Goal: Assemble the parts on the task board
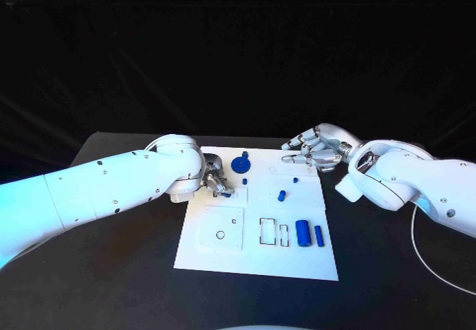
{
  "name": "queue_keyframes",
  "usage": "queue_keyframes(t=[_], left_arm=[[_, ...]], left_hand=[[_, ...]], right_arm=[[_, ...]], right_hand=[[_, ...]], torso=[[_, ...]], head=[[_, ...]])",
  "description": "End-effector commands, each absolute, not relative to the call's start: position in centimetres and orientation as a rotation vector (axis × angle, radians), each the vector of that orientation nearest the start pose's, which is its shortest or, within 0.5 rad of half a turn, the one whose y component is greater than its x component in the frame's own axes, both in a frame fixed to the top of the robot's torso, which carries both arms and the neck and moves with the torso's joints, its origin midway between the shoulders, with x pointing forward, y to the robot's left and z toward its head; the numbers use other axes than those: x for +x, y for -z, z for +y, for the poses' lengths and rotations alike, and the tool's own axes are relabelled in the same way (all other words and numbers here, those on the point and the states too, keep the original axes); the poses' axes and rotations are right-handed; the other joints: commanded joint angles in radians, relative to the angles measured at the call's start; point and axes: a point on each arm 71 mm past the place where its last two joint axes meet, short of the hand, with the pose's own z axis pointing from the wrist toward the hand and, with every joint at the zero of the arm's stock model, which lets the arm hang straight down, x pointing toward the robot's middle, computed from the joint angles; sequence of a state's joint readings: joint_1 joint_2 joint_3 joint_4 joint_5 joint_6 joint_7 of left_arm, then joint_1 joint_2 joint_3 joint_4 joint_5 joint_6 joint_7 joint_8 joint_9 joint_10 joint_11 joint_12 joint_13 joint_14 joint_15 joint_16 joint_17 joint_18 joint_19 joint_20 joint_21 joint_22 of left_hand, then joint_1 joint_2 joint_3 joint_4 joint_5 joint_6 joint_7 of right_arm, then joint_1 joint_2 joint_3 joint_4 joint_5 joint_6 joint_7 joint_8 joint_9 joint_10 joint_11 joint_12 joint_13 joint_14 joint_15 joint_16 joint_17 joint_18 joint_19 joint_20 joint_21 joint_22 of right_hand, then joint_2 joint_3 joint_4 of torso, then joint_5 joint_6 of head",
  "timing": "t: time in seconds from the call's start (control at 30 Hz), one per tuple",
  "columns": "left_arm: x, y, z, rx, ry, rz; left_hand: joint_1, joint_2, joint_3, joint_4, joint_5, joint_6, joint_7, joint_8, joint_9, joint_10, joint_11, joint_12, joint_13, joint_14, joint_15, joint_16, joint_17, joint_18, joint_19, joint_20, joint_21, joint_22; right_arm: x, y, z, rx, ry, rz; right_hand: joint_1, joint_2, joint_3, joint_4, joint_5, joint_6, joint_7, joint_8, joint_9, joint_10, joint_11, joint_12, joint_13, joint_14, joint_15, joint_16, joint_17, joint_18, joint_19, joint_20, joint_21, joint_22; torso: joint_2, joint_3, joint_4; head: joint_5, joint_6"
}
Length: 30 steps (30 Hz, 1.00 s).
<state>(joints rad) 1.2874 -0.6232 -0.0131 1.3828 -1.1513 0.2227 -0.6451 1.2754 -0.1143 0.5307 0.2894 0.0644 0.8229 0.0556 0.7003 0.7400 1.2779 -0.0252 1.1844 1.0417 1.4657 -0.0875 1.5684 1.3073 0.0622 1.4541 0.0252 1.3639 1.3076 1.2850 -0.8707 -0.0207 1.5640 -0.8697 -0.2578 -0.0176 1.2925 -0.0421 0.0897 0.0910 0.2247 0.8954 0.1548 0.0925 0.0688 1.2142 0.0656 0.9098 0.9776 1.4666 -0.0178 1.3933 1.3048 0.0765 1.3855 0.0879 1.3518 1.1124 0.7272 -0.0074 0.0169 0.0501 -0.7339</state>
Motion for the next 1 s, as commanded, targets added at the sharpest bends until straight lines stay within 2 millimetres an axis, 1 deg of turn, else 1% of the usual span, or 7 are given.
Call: queue_keyframes(t=[0.03,0.23,0.4,0.53,0.67,0.87,1.0], left_arm=[[51.43,18.98,15.02,-0.034,0.278,2.336],[51.63,19.14,15.17,-0.050,0.276,2.351],[51.81,19.19,15.02,-0.064,0.283,2.352],[51.90,19.25,14.88,-0.064,0.282,2.358],[52.02,19.27,14.83,-0.063,0.273,2.355],[52.12,19.27,14.67,-0.062,0.267,2.349],[52.14,19.27,14.60,-0.061,0.266,2.349]], left_hand=[[-0.017,-0.001,0.163,-0.153,0.004,0.019,-0.011,0.006,-0.002,0.007,-0.001,-0.001,0.003,0.105,0.003,0.002,0.263,-0.002,0.007,0.001,0.006,0.036],[-0.058,0.002,0.169,-0.145,0.003,0.032,-0.016,0.009,0.000,0.018,-0.005,0.005,0.009,0.105,0.001,0.002,0.263,-0.003,0.009,-0.001,0.008,0.042],[-0.124,0.003,0.156,-0.117,0.002,0.048,-0.020,0.009,0.000,0.025,-0.008,0.012,0.014,0.105,-0.002,0.002,0.263,-0.004,0.012,-0.003,0.010,0.046],[-0.151,0.000,0.146,-0.110,0.001,0.056,-0.024,0.009,0.000,0.030,-0.011,0.017,0.020,0.105,-0.004,0.002,0.263,-0.005,0.014,-0.005,0.012,0.049],[-0.185,-0.007,0.119,-0.102,0.000,0.072,-0.029,0.013,0.002,0.041,-0.015,0.028,0.032,0.105,-0.008,0.002,0.263,-0.006,0.017,-0.008,0.016,0.056],[-0.217,-0.005,0.080,-0.092,-0.001,0.083,-0.031,0.012,0.002,0.043,-0.017,0.029,0.033,0.105,-0.010,0.002,0.263,-0.006,0.018,-0.011,0.014,0.057],[-0.227,-0.004,0.066,-0.087,-0.001,0.085,-0.032,0.012,0.002,0.044,-0.017,0.029,0.033,0.105,-0.011,0.002,0.263,-0.006,0.018,-0.012,0.014,0.057]], right_arm=[[49.23,13.95,-20.06,0.295,-1.024,1.729],[48.82,13.83,-19.69,0.274,-1.022,1.731],[48.67,13.78,-19.47,0.262,-1.023,1.731],[48.72,13.79,-19.60,0.266,-1.018,1.729],[48.72,13.76,-19.67,0.268,-1.008,1.725],[48.67,13.72,-19.64,0.269,-1.003,1.721],[48.66,13.72,-19.62,0.271,-1.004,1.721]], right_hand=[[-0.003,0.004,-0.005,0.002,0.004,-0.004,0.003,0.003,-0.001,-0.006,0.001,0.000,-0.001,0.048,0.003,-0.004,0.000,0.013,-0.004,0.000,-0.004,-0.002],[-0.003,0.006,-0.005,0.004,0.005,-0.004,0.003,0.003,-0.001,-0.005,0.000,0.002,0.000,0.048,0.003,-0.004,0.001,0.012,-0.003,0.000,-0.003,0.000],[-0.004,0.006,-0.006,0.005,0.005,-0.003,0.003,0.004,-0.001,-0.006,0.001,0.001,-0.001,0.048,0.003,-0.004,0.000,0.013,-0.003,0.000,-0.003,-0.001],[-0.005,0.007,-0.006,0.006,0.005,-0.003,0.003,0.004,0.000,-0.006,0.001,0.001,-0.001,0.048,0.003,-0.004,0.000,0.012,-0.003,0.000,-0.003,-0.001],[-0.009,0.010,-0.011,0.013,0.006,-0.002,0.003,0.005,0.000,-0.004,0.001,0.005,-0.001,0.049,0.003,-0.004,0.000,0.012,-0.002,0.000,-0.003,0.000],[-0.019,0.012,-0.023,0.027,0.006,-0.001,0.003,0.007,0.000,-0.004,0.001,0.009,-0.001,0.050,0.003,-0.004,0.001,0.012,-0.002,0.000,-0.004,0.000],[-0.023,0.014,-0.029,0.033,0.007,-0.001,0.003,0.008,0.000,-0.004,0.001,0.010,-0.002,0.050,0.003,-0.005,0.000,0.012,-0.001,0.000,-0.004,-0.001]], torso=[[-0.001,0.0003,0.0003],[0.001,0.0013,0.0005],[-0.001,0.0004,0.0008],[-0.001,0.0003,-0.0006],[0.000,0.0007,-0.0009],[0.000,0.0002,0.0007],[0.000,0.0000,0.0002]], head=[[0.001,0.000],[0.002,0.001],[0.003,-0.001],[0.006,0.000],[0.004,0.001],[0.003,-0.001],[0.004,-0.002]])
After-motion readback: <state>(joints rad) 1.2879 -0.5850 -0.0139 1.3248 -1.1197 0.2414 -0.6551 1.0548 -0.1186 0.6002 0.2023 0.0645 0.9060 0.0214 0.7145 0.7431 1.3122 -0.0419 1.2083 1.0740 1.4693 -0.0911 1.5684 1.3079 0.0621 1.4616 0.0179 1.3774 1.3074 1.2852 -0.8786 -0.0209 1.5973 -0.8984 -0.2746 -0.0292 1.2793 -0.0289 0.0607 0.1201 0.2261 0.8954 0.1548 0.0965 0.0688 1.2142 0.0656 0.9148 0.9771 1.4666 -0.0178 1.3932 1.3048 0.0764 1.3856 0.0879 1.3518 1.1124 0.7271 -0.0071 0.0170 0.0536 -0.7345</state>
